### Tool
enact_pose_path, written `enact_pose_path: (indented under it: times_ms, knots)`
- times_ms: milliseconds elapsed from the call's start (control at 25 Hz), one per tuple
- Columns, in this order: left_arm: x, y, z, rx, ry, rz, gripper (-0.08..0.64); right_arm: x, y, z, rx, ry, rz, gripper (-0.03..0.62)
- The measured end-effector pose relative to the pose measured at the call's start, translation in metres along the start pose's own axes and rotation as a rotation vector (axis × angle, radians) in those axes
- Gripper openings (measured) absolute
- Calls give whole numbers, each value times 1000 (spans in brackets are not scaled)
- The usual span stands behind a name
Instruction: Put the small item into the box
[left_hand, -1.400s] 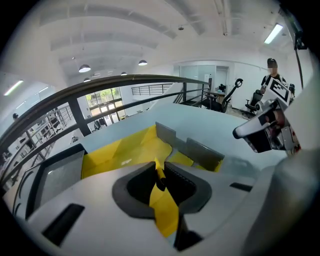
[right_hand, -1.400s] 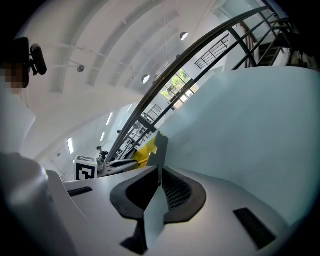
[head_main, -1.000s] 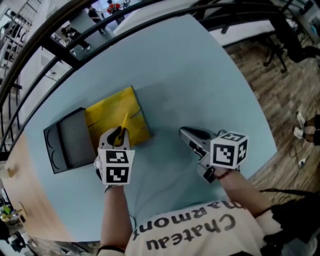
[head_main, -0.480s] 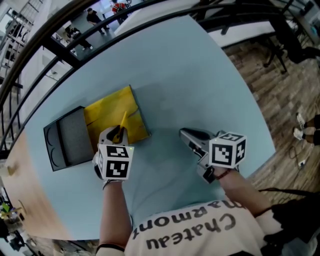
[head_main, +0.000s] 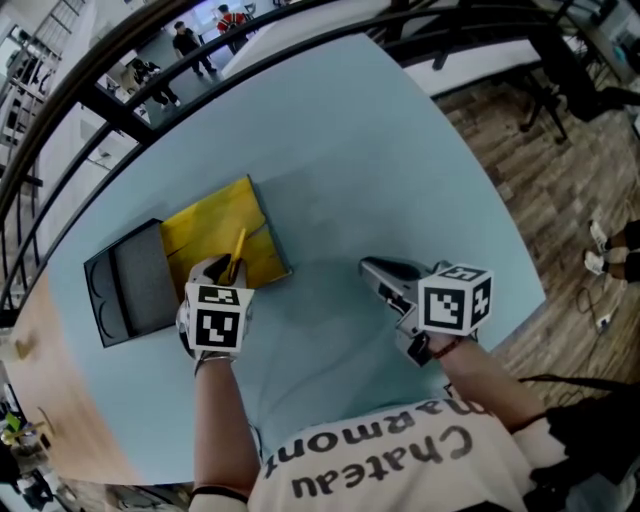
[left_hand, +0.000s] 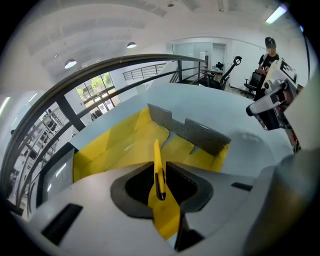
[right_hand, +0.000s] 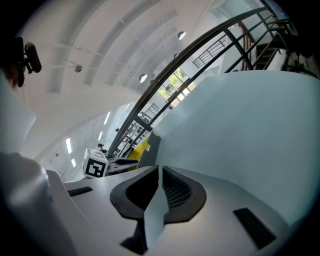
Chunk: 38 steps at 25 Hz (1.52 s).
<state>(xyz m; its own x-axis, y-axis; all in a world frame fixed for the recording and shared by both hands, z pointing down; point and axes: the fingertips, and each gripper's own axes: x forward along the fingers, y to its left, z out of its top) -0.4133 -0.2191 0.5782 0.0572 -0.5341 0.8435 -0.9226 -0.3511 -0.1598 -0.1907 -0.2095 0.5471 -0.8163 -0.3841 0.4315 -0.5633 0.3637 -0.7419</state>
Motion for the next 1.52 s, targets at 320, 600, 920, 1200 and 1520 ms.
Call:
enact_pose_path:
  times_ms: [320, 600, 920, 1200, 1520]
  knots:
    - [2, 4, -1, -7, -5, 29, 74, -11, 1, 5, -9, -18, -1, 49]
    - [-3, 10, 6, 5, -100, 131, 72, -32, 5, 9, -33, -31, -4, 49]
    - [-27, -2, 17, -58, -242, 203, 37, -59, 17, 14, -102, -4, 9, 49]
    - [-74, -37, 25, -223, -434, 138, 23, -60, 50, 16, -232, 76, 88, 49]
    - [-111, -104, 20, -427, -534, -28, 2, -63, 77, 18, -306, 110, 188, 49]
